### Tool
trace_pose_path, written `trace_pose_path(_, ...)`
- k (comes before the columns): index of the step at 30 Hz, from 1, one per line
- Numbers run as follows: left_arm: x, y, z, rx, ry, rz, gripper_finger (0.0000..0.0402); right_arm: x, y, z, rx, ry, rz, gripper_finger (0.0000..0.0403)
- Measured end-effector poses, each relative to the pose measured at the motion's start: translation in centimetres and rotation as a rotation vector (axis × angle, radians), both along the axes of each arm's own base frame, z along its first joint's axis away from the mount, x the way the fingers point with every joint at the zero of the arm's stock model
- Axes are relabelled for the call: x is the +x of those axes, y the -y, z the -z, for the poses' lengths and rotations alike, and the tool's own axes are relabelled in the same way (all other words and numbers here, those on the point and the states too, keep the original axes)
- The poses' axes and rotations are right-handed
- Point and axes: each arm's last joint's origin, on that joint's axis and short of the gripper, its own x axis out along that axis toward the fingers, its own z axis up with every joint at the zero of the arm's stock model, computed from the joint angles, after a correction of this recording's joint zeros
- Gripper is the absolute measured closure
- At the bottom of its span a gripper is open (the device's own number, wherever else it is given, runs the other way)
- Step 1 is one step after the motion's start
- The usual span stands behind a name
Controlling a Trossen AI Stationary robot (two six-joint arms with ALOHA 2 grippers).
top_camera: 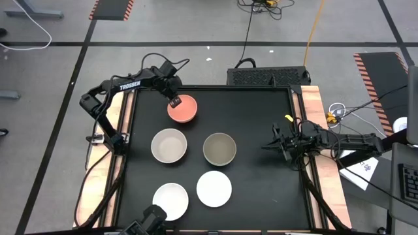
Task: Nest bowls inside each other
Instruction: Stack the orange bowl on top of the brown bowl
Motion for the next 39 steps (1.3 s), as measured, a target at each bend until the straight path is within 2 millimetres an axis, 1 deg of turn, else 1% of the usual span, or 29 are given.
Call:
trace_pose_path(6,-0.1,0.1,-0.4,0.016,0.003,0.003,0.0397,0.0,0.0,0.0,0.000,0.000,0.000,0.0403)
trace_pose_path(14,-0.8,0.9,-3.0,0.082,0.034,-0.003,0.0397,0.0,0.0,0.0,-0.001,0.000,0.000,0.0403)
trace_pose_path(19,-1.2,1.4,-4.2,0.106,0.056,-0.005,0.0397,0.0,0.0,0.0,-0.002,0.000,0.000,0.0403)
trace_pose_path(30,-1.9,2.2,-5.5,0.111,0.065,-0.006,0.0397,0.0,0.0,0.0,-0.001,0.000,0.000,0.0403)
trace_pose_path(35,-1.7,3.1,-6.5,0.130,0.105,0.028,0.0397,0.0,0.0,0.0,-0.001,0.000,0.000,0.0403)
trace_pose_path(39,-1.1,4.2,-8.0,0.166,0.151,0.070,0.0397,0.0,0.0,0.0,-0.003,0.000,0.000,0.0403)
